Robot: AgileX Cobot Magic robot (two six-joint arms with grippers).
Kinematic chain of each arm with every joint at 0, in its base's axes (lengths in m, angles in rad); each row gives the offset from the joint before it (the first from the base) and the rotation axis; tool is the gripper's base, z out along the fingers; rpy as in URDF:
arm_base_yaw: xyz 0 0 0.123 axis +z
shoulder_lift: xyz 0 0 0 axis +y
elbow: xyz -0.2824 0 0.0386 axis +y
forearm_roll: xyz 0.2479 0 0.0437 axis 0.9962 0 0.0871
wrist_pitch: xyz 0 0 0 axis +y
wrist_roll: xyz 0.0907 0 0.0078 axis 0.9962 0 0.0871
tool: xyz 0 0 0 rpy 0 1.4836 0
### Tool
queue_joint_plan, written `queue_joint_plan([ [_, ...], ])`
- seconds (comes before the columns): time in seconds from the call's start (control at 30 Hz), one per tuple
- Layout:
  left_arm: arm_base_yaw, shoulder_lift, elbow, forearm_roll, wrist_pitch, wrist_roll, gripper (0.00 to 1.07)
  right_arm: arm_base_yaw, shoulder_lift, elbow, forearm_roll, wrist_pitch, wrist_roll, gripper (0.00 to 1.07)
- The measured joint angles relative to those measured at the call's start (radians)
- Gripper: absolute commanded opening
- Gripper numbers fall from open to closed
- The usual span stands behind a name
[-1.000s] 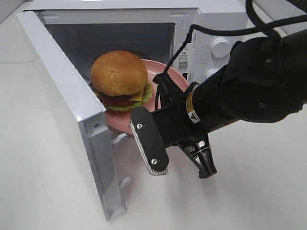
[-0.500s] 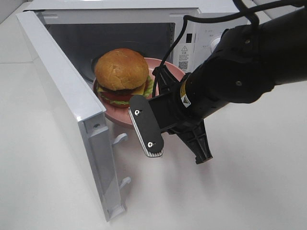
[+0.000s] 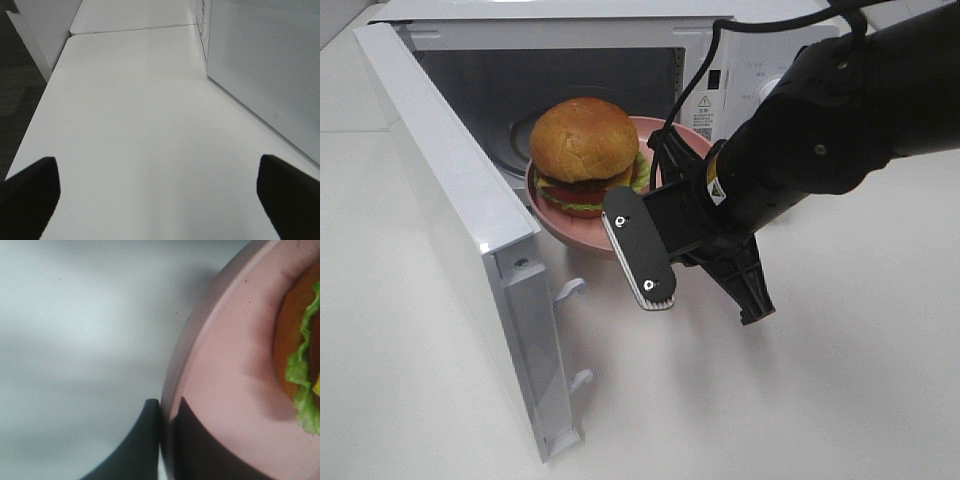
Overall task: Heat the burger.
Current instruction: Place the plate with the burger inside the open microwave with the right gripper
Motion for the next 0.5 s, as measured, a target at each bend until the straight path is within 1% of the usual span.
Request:
queue_joint_plan([
  [0.07,0.000,0.000,0.000,0.000,0.000,0.000,1.00,-0.007,0.000,-0.024,0.000,0.015,-0.015,0.00],
  [0.17,0.000,0.000,0.000,0.000,0.000,0.000,1.00,-0.010,0.001,-0.030,0.000,0.017,-0.018,0.00],
  [0.23,0.000,0.000,0.000,0.000,0.000,0.000,1.00,-0.013,0.025,-0.060,0.000,0.029,-0.042,0.00],
  [0.43,0.000,0.000,0.000,0.000,0.000,0.000,1.00,-0.013,0.064,-0.103,0.002,0.064,-0.055,0.00],
  [0.5,0.000,0.000,0.000,0.000,0.000,0.000,1.00,-0.013,0.087,-0.136,0.013,0.085,-0.062,0.00],
])
